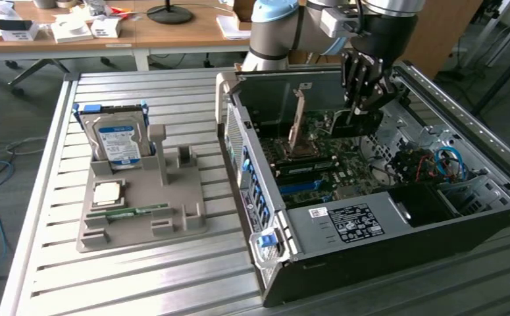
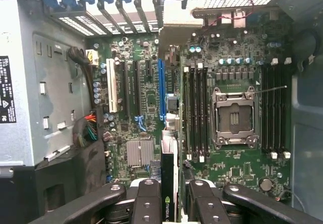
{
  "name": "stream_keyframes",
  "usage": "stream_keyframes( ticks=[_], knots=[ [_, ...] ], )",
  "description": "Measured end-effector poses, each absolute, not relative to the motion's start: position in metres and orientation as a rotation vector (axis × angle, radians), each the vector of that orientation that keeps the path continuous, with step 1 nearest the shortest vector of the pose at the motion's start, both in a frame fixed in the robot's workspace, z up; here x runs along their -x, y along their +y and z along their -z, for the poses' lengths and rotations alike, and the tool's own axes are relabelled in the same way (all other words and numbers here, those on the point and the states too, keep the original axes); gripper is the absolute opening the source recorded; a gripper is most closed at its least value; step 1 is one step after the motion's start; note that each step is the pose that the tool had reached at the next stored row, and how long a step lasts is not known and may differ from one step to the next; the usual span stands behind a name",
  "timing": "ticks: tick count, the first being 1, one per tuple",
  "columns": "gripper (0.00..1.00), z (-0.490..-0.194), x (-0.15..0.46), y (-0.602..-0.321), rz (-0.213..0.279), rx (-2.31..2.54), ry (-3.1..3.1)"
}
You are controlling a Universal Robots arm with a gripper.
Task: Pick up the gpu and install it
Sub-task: 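Insert the gpu into the slot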
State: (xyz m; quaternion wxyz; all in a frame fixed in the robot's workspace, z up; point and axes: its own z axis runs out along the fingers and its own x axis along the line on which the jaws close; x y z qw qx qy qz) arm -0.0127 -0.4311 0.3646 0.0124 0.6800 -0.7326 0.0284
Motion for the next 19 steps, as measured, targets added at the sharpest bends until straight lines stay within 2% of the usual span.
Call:
stream_keyframes(
  ticks=[19],
  knots=[
    [0.26,-0.3584,0.0134,-0.4348,-0.089,-2.121,-2.282]
  ],
)
